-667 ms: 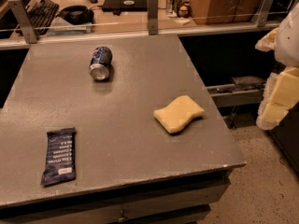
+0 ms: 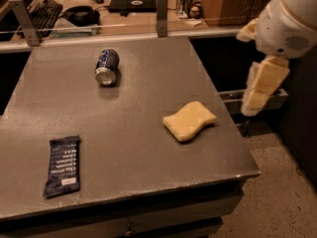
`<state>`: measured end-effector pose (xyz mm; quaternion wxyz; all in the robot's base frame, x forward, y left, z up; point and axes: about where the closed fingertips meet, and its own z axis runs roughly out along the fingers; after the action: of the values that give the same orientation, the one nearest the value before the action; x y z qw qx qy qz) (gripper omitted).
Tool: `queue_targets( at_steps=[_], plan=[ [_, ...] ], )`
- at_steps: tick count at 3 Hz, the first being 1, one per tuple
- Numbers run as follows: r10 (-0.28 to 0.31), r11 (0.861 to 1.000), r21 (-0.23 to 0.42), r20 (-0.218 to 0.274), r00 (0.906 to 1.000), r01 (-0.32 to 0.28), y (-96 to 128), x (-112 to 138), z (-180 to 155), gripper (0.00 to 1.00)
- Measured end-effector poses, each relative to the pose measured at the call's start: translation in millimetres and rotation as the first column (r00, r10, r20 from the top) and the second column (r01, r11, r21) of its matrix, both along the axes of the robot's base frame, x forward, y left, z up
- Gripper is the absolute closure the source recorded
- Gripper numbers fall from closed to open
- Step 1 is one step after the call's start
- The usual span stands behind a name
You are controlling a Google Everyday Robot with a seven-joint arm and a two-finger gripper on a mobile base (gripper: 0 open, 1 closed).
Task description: Place pepsi can upright
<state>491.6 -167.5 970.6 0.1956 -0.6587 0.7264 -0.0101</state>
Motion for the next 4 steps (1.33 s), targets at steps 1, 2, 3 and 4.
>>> queue_targets(
  at_steps=[1,2,3,4],
  plan=[
    [0.161,0.986,0.050,0.006,0.9870,-0.161,56,60,-10,0.00],
    [0.312,0.947,0.073,0.027,0.9496,-0.313,110,116,-20,0.00],
    [0.470,0.873,0.081,0.119,0.8745,-0.481,167,168,-16,0.00],
    [0.469,0.874,0.082,0.117,0.8757,-0.479,168,168,-17,0.00]
  ],
)
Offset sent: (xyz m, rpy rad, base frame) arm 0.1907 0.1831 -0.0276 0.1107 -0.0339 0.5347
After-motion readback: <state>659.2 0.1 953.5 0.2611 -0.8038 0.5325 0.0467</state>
